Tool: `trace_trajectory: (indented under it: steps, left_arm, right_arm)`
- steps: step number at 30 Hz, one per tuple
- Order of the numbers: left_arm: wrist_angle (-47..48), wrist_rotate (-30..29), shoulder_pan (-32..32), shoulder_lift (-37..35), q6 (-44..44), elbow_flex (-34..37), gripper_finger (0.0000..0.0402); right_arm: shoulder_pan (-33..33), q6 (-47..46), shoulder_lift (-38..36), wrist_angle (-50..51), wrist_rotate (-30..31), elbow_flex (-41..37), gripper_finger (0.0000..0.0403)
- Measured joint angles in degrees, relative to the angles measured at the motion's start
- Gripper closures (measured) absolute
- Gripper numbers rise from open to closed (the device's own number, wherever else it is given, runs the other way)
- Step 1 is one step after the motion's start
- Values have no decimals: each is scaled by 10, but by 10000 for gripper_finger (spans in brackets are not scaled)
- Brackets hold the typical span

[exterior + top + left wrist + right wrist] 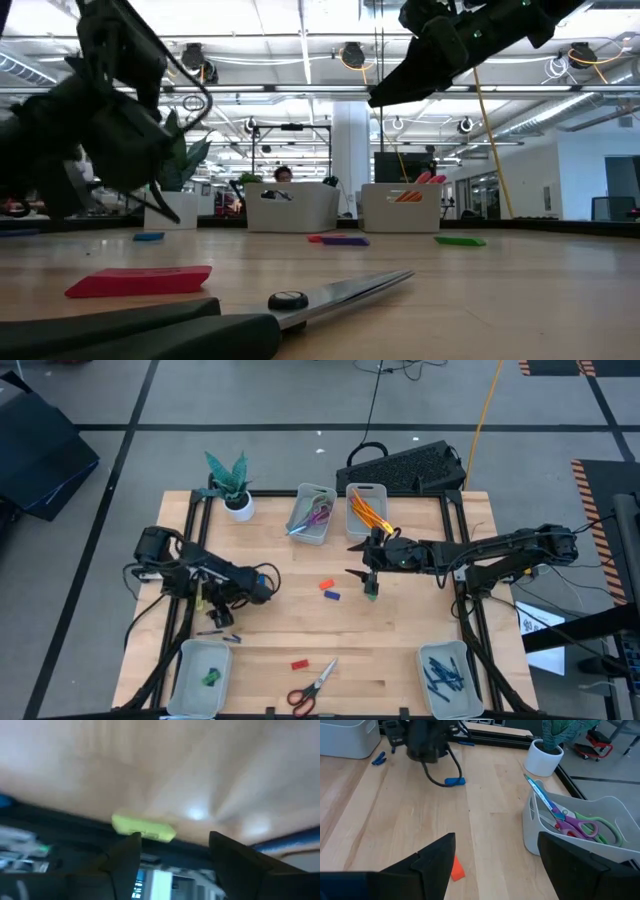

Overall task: Sort crayons/erasers/pens/pencils in bins
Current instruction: Prepare the yellow eraser

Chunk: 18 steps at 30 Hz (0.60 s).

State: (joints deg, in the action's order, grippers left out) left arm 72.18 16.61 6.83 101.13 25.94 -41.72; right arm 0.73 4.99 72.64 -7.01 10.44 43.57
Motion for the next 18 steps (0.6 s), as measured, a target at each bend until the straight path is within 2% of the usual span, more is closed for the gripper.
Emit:
trace_trajectory:
  steps: [3, 7, 9, 13, 18]
  left_arm:
    - [-9, 13, -17, 15, -9, 5, 137]
    - [-12, -12, -31, 38, -17, 4, 88]
    - [-10, 7, -37, 51, -28, 4, 77]
    - [-8, 48, -38, 78, -75, 12, 87]
    - [-9, 43, -39, 97, -114, 30, 123]
  right_arm:
    - [0, 0, 0, 1, 0, 0, 126]
    - [0, 0, 0, 4, 0, 0, 126]
    - [0, 0, 0, 8, 0, 0, 126]
    - [0, -1, 0, 20, 0, 0, 126]
    - [0, -13, 0, 34, 0, 0, 126]
